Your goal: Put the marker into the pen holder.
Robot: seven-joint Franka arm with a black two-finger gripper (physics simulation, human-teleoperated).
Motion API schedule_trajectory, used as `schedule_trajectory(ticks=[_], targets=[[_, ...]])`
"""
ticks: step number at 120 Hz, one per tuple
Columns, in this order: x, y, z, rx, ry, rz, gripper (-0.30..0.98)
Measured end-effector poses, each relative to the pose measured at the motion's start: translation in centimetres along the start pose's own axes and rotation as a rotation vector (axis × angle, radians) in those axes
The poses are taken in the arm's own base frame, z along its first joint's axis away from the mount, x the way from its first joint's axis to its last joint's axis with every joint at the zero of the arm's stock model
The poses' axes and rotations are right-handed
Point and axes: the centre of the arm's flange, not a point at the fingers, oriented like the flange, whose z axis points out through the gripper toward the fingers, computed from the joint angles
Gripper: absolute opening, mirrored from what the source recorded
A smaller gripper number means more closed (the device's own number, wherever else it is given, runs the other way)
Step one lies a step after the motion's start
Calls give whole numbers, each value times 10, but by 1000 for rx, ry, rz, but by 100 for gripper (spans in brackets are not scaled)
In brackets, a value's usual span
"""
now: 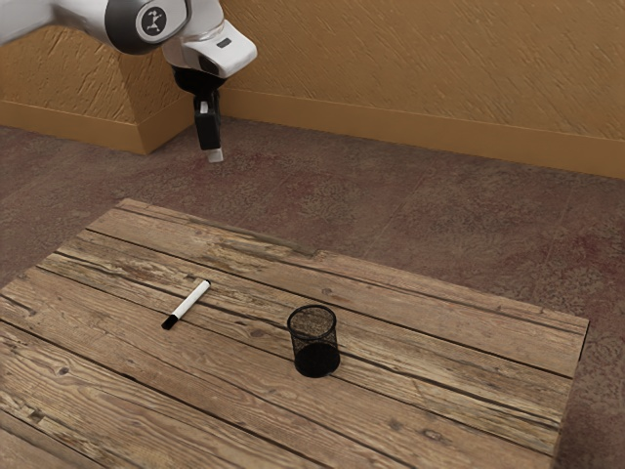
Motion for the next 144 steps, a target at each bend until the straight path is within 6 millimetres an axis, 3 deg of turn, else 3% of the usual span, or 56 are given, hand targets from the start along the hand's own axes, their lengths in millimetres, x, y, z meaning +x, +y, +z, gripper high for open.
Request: schedule_trajectory(ticks=[10,16,21,33,52,65,83,94,106,125,144], targets=[[0,1,-3,1,5,-1,69],[17,17,-10,3,20,39,69],[34,29,-3,-20,31,81,69],[37,9,54,-137,38,87,69],[25,-9,118,-208,-23,73,69],[-12,-31,187,-275,-118,15,69],[-50,-40,269,-384,-200,-34,69],[-65,-42,304,-433,-228,-57,69],[-77,-40,320,-456,-253,-102,69],[-94,-18,325,-424,-312,-193,69],[-97,-18,336,-388,-259,-319,69]])
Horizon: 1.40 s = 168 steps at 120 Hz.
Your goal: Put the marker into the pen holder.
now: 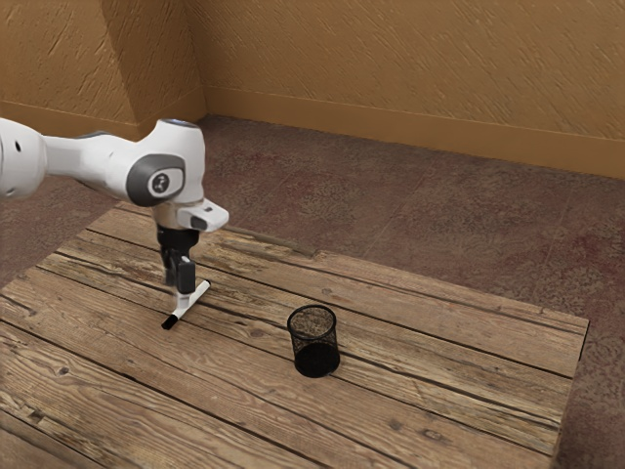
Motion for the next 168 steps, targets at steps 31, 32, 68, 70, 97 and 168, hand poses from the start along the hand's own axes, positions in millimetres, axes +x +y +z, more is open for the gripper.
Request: schedule_trajectory(ticks=[31,32,68,70,97,168], targets=[[2,-26,28,-18,78,-166,64],[2,-26,29,-19,80,-170,64],[7,-53,47,-10,109,-292,47],[7,-54,47,-7,110,-296,46],[19,-61,43,7,130,-338,35],[25,-66,52,-7,133,-402,10]])
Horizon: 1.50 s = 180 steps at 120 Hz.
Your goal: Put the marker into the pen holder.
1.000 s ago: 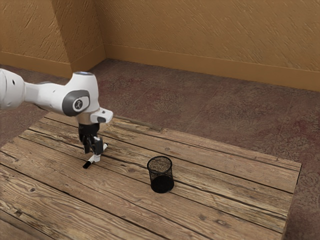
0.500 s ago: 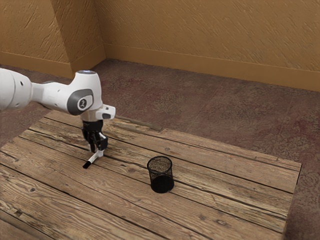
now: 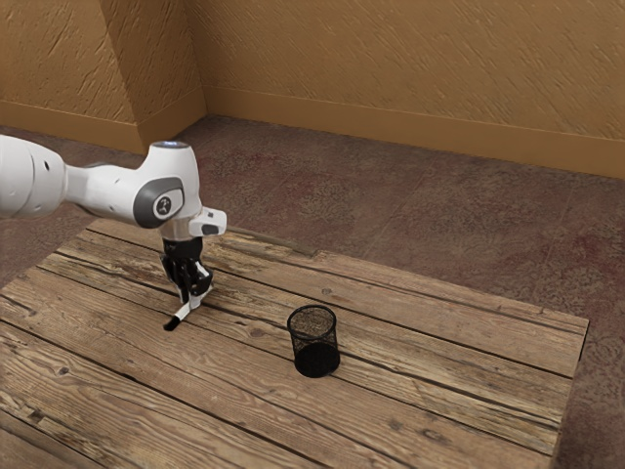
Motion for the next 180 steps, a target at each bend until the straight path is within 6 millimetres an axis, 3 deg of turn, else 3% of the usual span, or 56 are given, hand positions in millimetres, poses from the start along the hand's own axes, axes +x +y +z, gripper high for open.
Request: schedule_trajectory(ticks=[36,60,92,125,155,180], targets=[[2,-4,6,-15,22,-30,1],[-7,2,-13,-8,78,-47,-8],[-22,47,-55,-53,313,32,-10],[-12,126,-114,-28,596,228,-10],[-33,179,-127,7,805,404,-10],[-63,200,-120,96,1035,582,-10]])
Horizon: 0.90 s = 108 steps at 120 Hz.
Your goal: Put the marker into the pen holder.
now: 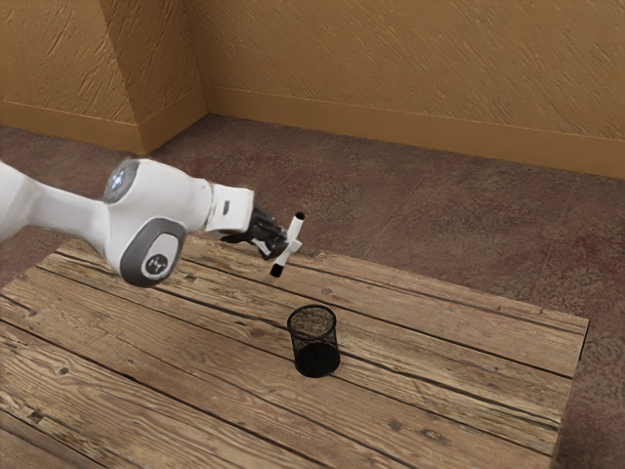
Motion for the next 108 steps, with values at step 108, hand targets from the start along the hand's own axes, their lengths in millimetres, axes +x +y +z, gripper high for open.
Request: schedule_trajectory(ticks=[108], targets=[[-37,95,-13,-169,236,104,-10]])
